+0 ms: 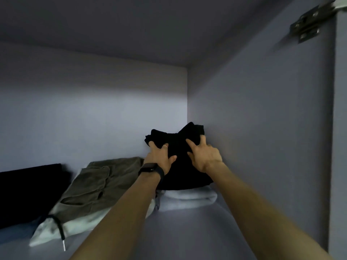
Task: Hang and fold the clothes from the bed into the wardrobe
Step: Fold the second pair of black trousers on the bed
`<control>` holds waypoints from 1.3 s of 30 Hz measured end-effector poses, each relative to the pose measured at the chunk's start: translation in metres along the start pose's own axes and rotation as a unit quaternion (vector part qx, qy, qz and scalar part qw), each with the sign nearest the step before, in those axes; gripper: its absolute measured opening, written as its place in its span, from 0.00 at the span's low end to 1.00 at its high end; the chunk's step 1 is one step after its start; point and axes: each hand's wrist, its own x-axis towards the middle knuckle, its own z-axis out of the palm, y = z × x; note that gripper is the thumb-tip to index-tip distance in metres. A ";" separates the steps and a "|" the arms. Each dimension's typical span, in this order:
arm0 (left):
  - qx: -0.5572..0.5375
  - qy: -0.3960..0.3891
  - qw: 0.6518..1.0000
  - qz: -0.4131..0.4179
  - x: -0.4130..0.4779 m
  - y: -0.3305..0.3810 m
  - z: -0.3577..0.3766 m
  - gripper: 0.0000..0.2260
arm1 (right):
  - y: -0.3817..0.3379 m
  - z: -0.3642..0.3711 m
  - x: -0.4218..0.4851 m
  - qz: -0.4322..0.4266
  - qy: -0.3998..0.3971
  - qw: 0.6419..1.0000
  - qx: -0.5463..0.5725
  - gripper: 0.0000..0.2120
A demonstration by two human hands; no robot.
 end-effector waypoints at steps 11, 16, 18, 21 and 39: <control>0.233 -0.184 0.953 -0.064 0.024 -0.013 0.033 0.33 | -0.009 0.064 0.032 0.009 -0.160 0.987 0.015 0.24; 0.277 -0.203 0.939 -0.029 0.019 -0.019 0.036 0.31 | -0.018 0.066 0.037 -0.036 -0.125 0.980 -0.148 0.24; 0.282 -0.218 0.933 -0.045 0.016 -0.017 0.042 0.31 | -0.015 0.075 0.043 -0.066 -0.122 0.986 -0.098 0.26; 0.299 -0.225 0.924 -0.073 0.016 -0.016 0.051 0.30 | -0.010 0.098 0.046 -0.044 -0.221 0.974 -0.018 0.28; 0.271 -0.072 0.956 0.087 -0.076 -0.015 -0.012 0.21 | -0.033 0.017 -0.074 -0.001 -0.088 0.989 0.123 0.21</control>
